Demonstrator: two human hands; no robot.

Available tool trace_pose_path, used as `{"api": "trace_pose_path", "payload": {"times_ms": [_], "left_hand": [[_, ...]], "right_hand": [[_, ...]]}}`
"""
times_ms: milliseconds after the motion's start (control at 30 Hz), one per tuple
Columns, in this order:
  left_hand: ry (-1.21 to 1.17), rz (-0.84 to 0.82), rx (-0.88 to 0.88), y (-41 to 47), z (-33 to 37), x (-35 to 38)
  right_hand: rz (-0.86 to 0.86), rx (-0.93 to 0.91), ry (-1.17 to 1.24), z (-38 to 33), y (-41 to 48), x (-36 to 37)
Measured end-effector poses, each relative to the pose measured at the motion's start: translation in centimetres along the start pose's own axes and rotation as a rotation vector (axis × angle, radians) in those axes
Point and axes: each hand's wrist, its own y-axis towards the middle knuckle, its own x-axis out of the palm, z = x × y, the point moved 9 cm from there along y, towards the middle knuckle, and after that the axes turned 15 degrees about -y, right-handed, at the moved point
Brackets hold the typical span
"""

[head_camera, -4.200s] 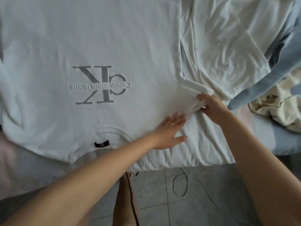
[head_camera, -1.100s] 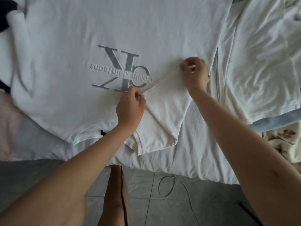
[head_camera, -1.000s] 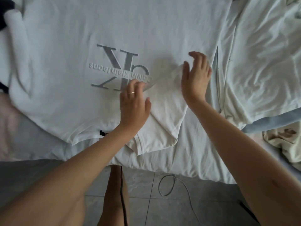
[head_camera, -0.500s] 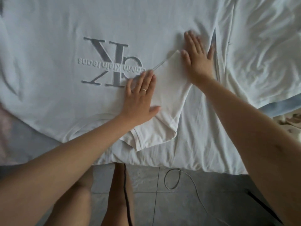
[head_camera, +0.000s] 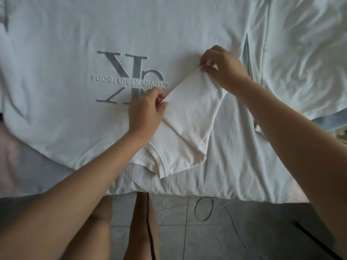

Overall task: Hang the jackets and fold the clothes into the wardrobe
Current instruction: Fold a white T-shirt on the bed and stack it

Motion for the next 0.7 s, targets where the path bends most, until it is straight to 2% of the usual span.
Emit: {"api": "trace_pose_path", "payload": {"times_ms": [133, 234, 267, 334, 400, 467, 534, 601, 701], "left_hand": [[-0.031, 0.025, -0.036, 0.0, -0.6, -0.4], [0.021, 0.027, -0.035, -0.1, -0.5, -0.2], [0.080, 0.034, 0.003, -0.2, -0.1, -0.1], [0.223, 0.016, 0.151, -0.6, 1.9, 1.0], [0.337, -0.085, 0.344, -1.6, 3.8, 3.3], [0.422, -0.209, 0.430, -2.5, 3.5, 5.5], [0.564, -0.309, 0.424, -2.8, 1.8, 6.7], [0.620, -0.352, 0.421, -2.5, 0.5, 6.9], [0.600, -0.387, 0.376, -1.9, -0.1, 6.8]], "right_hand": [[-0.021, 0.077, 0.063, 0.7, 0.8, 0.5], [0.029, 0.140, 0.090, 0.7, 0.5, 0.8], [0.068, 0.170, 0.072, 0.7, 0.0, 0.8], [0.238, 0.147, -0.112, -0.3, -2.0, 0.3], [0.387, -0.002, -0.266, -2.9, -4.5, 0.4], [0.324, -0.244, -0.332, -5.7, -6.6, 3.1], [0.138, -0.372, -0.422, -6.0, -7.6, 6.0], [0.041, -0.295, -0.499, -3.8, -6.4, 6.7], [-0.010, -0.072, -0.510, 0.2, -3.4, 5.5]]}}
